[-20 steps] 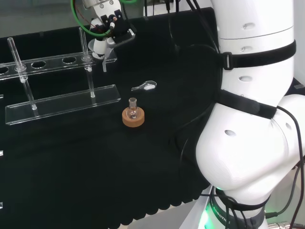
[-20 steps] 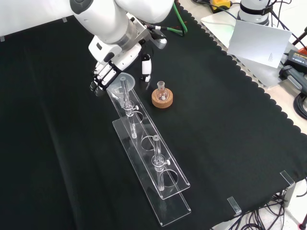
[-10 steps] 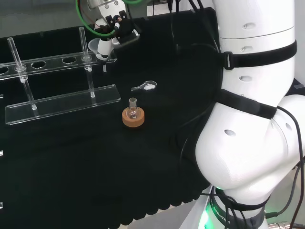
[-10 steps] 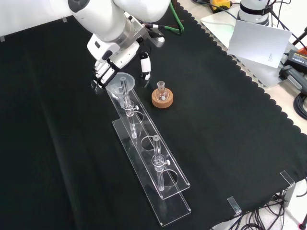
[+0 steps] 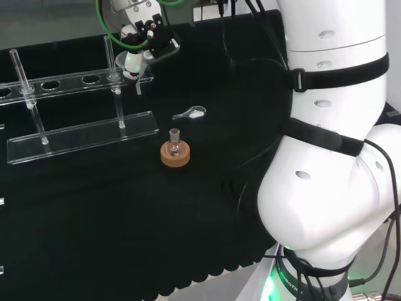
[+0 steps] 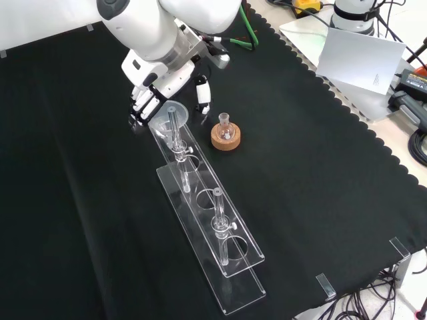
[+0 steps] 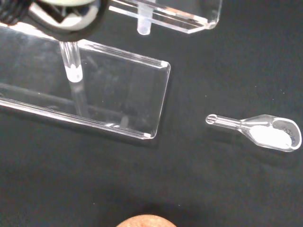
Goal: Pick up the funnel from the transparent funnel stand.
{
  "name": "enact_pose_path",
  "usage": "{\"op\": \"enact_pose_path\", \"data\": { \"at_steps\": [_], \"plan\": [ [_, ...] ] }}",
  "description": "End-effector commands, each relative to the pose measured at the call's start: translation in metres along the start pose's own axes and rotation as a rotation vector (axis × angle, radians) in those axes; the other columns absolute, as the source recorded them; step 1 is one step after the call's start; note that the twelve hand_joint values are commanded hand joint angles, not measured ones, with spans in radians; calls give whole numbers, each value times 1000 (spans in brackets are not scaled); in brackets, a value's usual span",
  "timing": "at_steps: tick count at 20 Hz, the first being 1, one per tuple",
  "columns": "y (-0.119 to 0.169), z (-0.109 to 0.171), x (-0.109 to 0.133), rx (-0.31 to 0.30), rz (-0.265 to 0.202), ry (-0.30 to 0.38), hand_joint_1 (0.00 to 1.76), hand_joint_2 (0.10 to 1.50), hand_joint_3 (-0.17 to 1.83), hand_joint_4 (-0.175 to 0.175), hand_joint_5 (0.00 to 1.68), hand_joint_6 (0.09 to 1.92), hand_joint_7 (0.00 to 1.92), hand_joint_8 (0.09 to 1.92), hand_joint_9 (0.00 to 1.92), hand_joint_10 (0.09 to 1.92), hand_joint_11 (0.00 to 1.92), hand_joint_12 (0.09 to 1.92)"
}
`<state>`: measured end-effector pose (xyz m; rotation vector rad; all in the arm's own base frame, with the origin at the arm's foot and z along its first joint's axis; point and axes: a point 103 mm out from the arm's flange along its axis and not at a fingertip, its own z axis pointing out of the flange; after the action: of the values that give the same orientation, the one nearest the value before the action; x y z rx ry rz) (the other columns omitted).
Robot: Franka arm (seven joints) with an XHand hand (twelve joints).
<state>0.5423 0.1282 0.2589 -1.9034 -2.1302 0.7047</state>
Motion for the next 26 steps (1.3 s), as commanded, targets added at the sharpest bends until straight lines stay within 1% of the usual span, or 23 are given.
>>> {"op": "enact_pose_path", "data": {
  "at_steps": [1, 3, 4, 5, 7, 8, 9, 12, 14, 17, 20, 26],
  "plan": [
    [1, 1, 1, 0, 6, -14, 875, 589, 547, -82, 217, 87, 35, 757, 484, 744, 413, 1361],
    [1, 0, 4, -12, 3, -26, 877, 587, 559, -83, 241, 87, 63, 755, 541, 698, 425, 1349],
    [0, 0, 4, -20, 3, -30, 879, 588, 565, -81, 282, 87, 105, 752, 582, 675, 435, 1341],
    [0, 1, 4, -32, 5, -30, 880, 592, 569, -78, 338, 87, 170, 749, 622, 654, 447, 1332],
    [-2, 2, -1, -67, -8, -20, 882, 605, 572, -69, 452, 87, 278, 748, 696, 629, 472, 1314],
    [-2, 3, -7, -92, -19, -5, 883, 612, 571, -65, 507, 109, 329, 749, 728, 618, 487, 1303],
    [-4, 5, -14, -115, -26, 11, 885, 624, 564, -58, 568, 213, 388, 747, 769, 598, 504, 1293],
    [-7, 6, -23, -175, -30, 15, 894, 656, 558, -33, 698, 665, 553, 777, 880, 571, 557, 1259],
    [-10, 2, -24, -209, -26, 7, 909, 671, 565, -29, 764, 803, 643, 814, 942, 580, 597, 1245],
    [-15, -8, -27, -217, -22, 3, 940, 687, 578, -36, 809, 862, 711, 856, 1020, 588, 667, 1205],
    [-23, -22, -31, -200, -14, -2, 954, 693, 584, -42, 815, 870, 724, 869, 1051, 589, 694, 1187],
    [-49, -54, -40, -185, 25, -36, 958, 695, 589, -47, 807, 874, 727, 881, 1074, 587, 710, 1168]
  ]
}}
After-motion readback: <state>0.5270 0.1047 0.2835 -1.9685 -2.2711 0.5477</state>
